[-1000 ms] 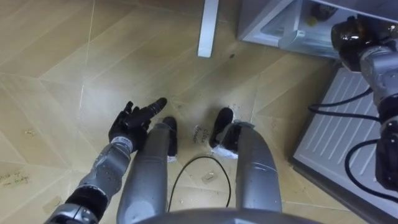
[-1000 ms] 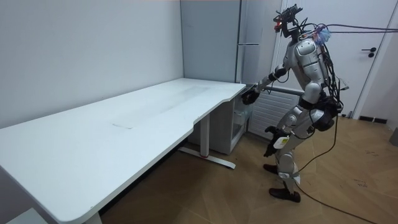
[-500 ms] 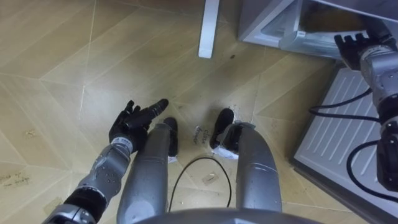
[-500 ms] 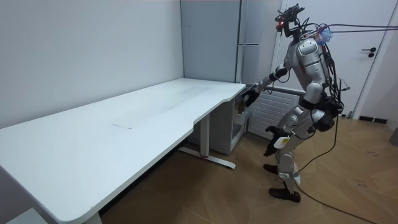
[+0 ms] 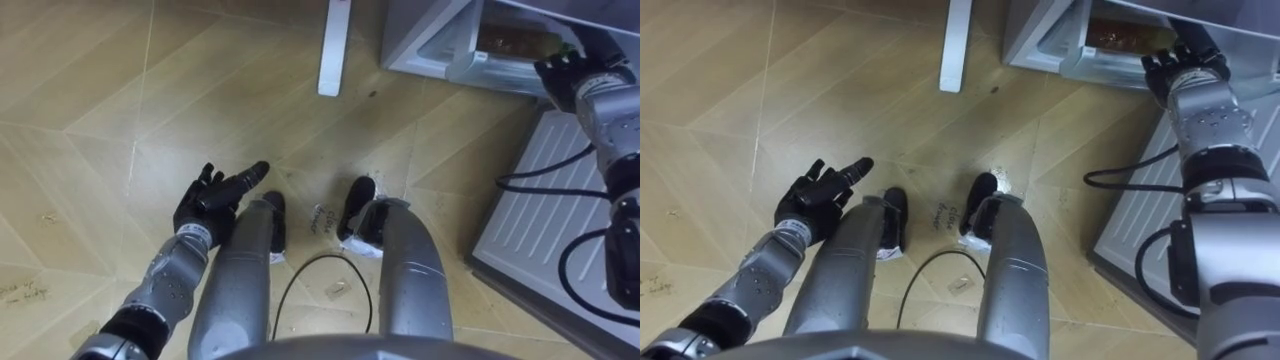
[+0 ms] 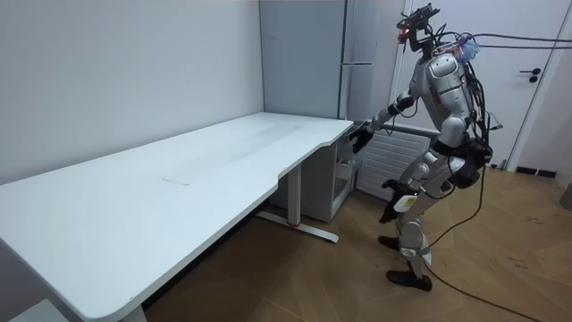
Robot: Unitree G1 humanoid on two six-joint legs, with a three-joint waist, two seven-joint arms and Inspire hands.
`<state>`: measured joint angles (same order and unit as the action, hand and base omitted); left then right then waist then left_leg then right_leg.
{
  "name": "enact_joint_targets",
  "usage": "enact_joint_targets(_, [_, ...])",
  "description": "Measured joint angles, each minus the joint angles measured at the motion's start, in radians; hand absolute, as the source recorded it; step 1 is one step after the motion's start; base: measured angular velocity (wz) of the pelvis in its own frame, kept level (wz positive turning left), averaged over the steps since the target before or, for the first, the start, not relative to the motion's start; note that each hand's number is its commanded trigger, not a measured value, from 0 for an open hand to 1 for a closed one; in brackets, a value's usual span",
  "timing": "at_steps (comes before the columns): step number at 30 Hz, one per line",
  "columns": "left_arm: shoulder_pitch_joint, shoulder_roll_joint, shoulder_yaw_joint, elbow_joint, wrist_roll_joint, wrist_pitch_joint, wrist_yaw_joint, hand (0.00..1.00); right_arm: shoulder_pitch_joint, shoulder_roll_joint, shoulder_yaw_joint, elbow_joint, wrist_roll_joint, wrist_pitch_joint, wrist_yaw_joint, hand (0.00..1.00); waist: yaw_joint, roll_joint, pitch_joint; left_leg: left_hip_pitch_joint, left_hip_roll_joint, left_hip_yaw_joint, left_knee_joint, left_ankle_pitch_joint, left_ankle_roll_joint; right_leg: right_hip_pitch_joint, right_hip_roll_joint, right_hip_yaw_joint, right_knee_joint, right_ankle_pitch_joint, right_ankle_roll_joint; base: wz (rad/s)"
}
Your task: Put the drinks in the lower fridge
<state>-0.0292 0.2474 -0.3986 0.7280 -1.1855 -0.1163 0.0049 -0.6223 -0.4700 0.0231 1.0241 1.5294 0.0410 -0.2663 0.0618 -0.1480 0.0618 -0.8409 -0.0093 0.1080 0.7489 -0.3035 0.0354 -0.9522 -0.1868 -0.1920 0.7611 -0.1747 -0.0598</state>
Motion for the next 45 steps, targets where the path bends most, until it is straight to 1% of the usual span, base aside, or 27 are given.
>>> enact_joint_targets(3, [0.003,0.002,-0.001,0.0,0.0,0.002,0.0,0.0,0.002,0.0,0.016,0.006,0.0,0.0,0.0,0.0,0.0,-0.002,0.0009,0.015,0.001,0.005,-0.013,0.0,0.0,0.01,0.001,0.003,-0.007,0.0,0.001,-0.04])
enact_joint_targets(4, [0.004,0.004,-0.002,0.0,0.0,0.004,0.0,0.0,0.002,0.0,0.026,0.007,0.001,0.0,0.002,0.0,0.0,-0.003,0.0016,0.023,0.004,0.01,-0.022,0.0,0.0,0.015,0.005,0.004,-0.015,0.002,0.004,-0.1])
enact_joint_targets(8, [0.006,0.01,-0.009,0.001,0.0,0.007,0.0,0.0,0.009,0.0,0.036,0.01,0.003,0.0,0.048,0.0,-0.001,-0.007,0.0037,0.036,0.008,0.025,-0.038,0.0,0.001,0.016,0.005,0.014,-0.021,0.001,0.005,-0.08])
enact_joint_targets(11, [0.006,0.012,-0.008,0.001,0.0,0.008,0.0,0.0,0.018,0.0,0.035,0.024,0.033,0.0,0.085,0.0,-0.004,-0.009,0.004,0.037,0.009,0.023,-0.04,0.0,0.0,0.018,0.005,0.01,-0.026,0.001,0.005,0.0])
enact_joint_targets(13, [0.005,0.014,-0.009,-0.003,0.001,0.012,0.002,0.0,0.022,0.0,0.035,0.031,0.036,0.0,0.101,0.0,-0.005,-0.009,0.0039,0.035,0.012,0.019,-0.04,0.0,0.0,0.024,0.013,0.004,-0.037,0.003,0.005,0.0])
enact_joint_targets(17, [0.003,0.019,-0.009,-0.008,0.001,0.022,0.012,0.0,0.031,0.0,0.035,0.047,0.036,-0.001,0.114,0.0,-0.005,-0.008,0.0036,0.036,0.02,0.012,-0.04,-0.001,0.0,0.037,0.019,-0.005,-0.054,0.009,0.008,0.0])
enact_joint_targets(20, [0.001,0.019,-0.008,-0.007,0.0,0.029,0.015,0.0,0.06,0.0,0.035,0.046,0.032,-0.021,0.137,0.0,0.001,-0.004,0.0017,0.035,0.02,0.008,-0.038,-0.001,0.001,0.045,0.024,-0.013,-0.067,0.015,0.009,0.0])
enact_joint_targets(22, [0.001,0.02,-0.008,-0.008,-0.001,0.03,0.018,0.0,0.068,0.0,0.035,0.046,0.032,-0.034,0.137,0.0,0.001,-0.003,0.002,0.032,0.024,0.01,-0.037,-0.001,0.001,0.045,0.028,-0.013,-0.067,0.022,0.01,-0.07])
enact_joint_targets(23, [-0.001,0.018,-0.008,-0.008,-0.001,0.031,0.027,0.0,0.076,0.0,0.035,0.045,0.033,-0.043,0.137,0.0,0.002,0.0,0.0007,0.032,0.03,0.013,-0.036,-0.002,0.003,0.045,0.029,-0.013,-0.067,0.023,0.01,-0.07])
enact_joint_targets(24, [-0.001,0.017,-0.008,-0.008,-0.001,0.031,0.03,0.0,0.081,0.0,0.037,0.045,0.033,-0.048,0.137,0.0,0.004,0.002,0.0007,0.033,0.032,0.014,-0.033,-0.003,0.003,0.046,0.03,-0.013,-0.066,0.023,0.01,-0.06])
enact_joint_targets(26, [-0.007,0.014,-0.019,-0.007,-0.002,0.035,0.039,0.0,0.096,0.0,0.054,0.045,0.038,-0.066,0.138,0.0,0.009,0.017,0.0023,0.031,0.035,0.016,-0.02,-0.009,0.005,0.045,0.031,-0.013,-0.059,0.023,0.01,-0.04])
enact_joint_targets(27, [-0.009,0.011,-0.02,-0.007,-0.002,0.039,0.042,0.0,0.099,0.0,0.054,0.044,0.04,-0.067,0.138,0.0,0.01,0.022,0.0025,0.03,0.035,0.016,-0.017,-0.01,0.005,0.044,0.03,-0.013,-0.057,0.023,0.01,0.0])
enact_joint_targets(29, [-0.016,0.004,-0.026,-0.008,-0.002,0.051,0.05,0.0,0.11,0.0,0.054,0.037,0.044,-0.074,0.138,0.0,0.014,0.049,0.0004,0.017,0.034,0.019,0.007,-0.021,0.008,0.031,0.026,-0.011,-0.036,0.02,0.009,-0.04])
enact_joint_targets(31, [-0.024,0.004,-0.035,-0.007,-0.001,0.057,0.053,0.0,0.118,0.0,0.054,0.035,0.051,-0.074,0.138,0.0,0.018,0.052,0.0011,0.012,0.031,0.03,0.018,-0.024,0.011,0.013,0.012,-0.006,-0.013,0.011,0.006,-0.06])
enact_joint_targets(34, [-0.026,0.004,-0.038,-0.004,0.002,0.055,0.053,0.0,0.125,0.0,0.054,0.037,0.058,-0.075,0.138,0.0,0.024,0.062,-0.0008,0.002,0.033,0.037,0.048,-0.036,0.009,0.002,0.014,-0.003,0.01,0.005,0.001,-0.06])
enact_joint_targets(36, [-0.031,0.004,-0.039,-0.002,0.006,0.055,0.055,0.0,0.125,0.0,0.054,0.039,0.052,-0.08,0.144,0.0,0.023,0.064,-0.0014,-0.008,0.033,0.036,0.07,-0.042,0.008,-0.008,0.014,-0.002,0.028,0.001,-0.003,-0.02])
enact_joint_targets(40, [-0.044,0.004,-0.055,-0.005,0.047,0.055,0.064,0.0,0.125,0.0,0.053,0.069,0.038,-0.084,0.162,0.0,0.019,0.074,-0.0033,-0.033,0.039,0.029,0.118,-0.06,0.005,-0.026,0.014,-0.004,0.062,-0.01,-0.008,0.0])
enact_joint_targets(42, [-0.048,0.005,-0.056,-0.006,0.05,0.059,0.068,0.0,0.127,0.0,0.053,0.069,0.037,-0.084,0.175,0.0,0.014,0.077,-0.004,-0.043,0.04,0.03,0.129,-0.063,0.005,-0.036,0.012,-0.003,0.073,-0.012,-0.008,0.0])
enact_joint_targets(43, [-0.049,0.005,-0.056,-0.008,0.05,0.061,0.072,0.0,0.131,0.0,0.053,0.069,0.037,-0.084,0.184,0.0,0.013,0.08,-0.0058,-0.05,0.044,0.03,0.137,-0.064,0.006,-0.04,0.014,-0.004,0.074,-0.011,-0.008,0.0])
enact_joint_targets(45, [-0.055,0.005,-0.055,-0.009,0.042,0.064,0.077,0.0,0.131,0.0,0.053,0.08,0.037,-0.084,0.196,0.0,0.015,0.082,-0.0065,-0.056,0.048,0.032,0.14,-0.064,0.006,-0.047,0.016,-0.002,0.075,-0.01,-0.009,-0.02])
